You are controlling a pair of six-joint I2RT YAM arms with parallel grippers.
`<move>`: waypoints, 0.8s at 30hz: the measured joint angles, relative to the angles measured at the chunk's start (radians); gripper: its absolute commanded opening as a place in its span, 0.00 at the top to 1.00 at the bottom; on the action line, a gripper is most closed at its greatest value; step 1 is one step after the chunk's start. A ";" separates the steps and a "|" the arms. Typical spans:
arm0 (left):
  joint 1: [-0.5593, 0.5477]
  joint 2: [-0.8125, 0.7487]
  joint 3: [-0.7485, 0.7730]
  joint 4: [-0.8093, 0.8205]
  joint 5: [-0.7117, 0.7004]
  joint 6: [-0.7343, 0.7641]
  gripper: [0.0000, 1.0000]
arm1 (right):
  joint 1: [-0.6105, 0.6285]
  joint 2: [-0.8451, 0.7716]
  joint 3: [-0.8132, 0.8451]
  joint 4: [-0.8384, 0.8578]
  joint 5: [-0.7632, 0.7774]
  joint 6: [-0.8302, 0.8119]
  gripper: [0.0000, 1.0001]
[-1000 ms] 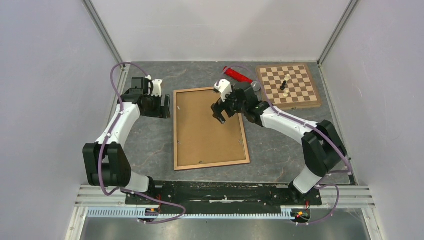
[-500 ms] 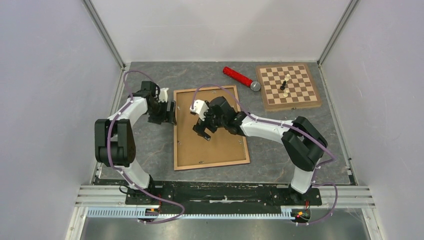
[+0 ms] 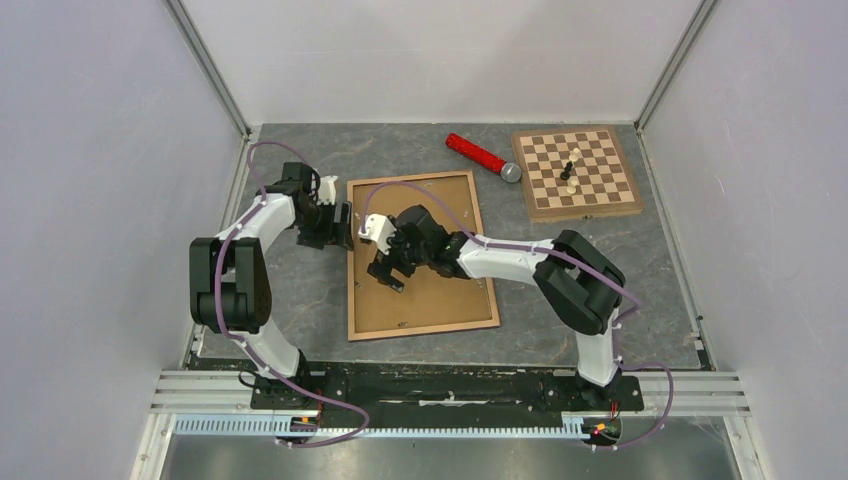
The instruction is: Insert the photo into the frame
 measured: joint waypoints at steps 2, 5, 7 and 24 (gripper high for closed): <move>0.000 0.002 0.000 0.002 0.003 0.000 0.12 | 0.014 0.015 0.012 0.001 0.008 0.005 0.08; 0.005 0.017 0.003 0.004 0.005 0.000 0.12 | 0.029 0.042 0.033 0.011 0.027 0.015 0.09; 0.009 0.036 0.007 0.006 0.006 -0.001 0.13 | 0.035 0.063 0.047 0.021 0.040 0.024 0.09; 0.064 0.140 0.059 0.010 0.117 -0.055 0.25 | 0.033 0.187 0.150 0.034 0.085 0.068 0.12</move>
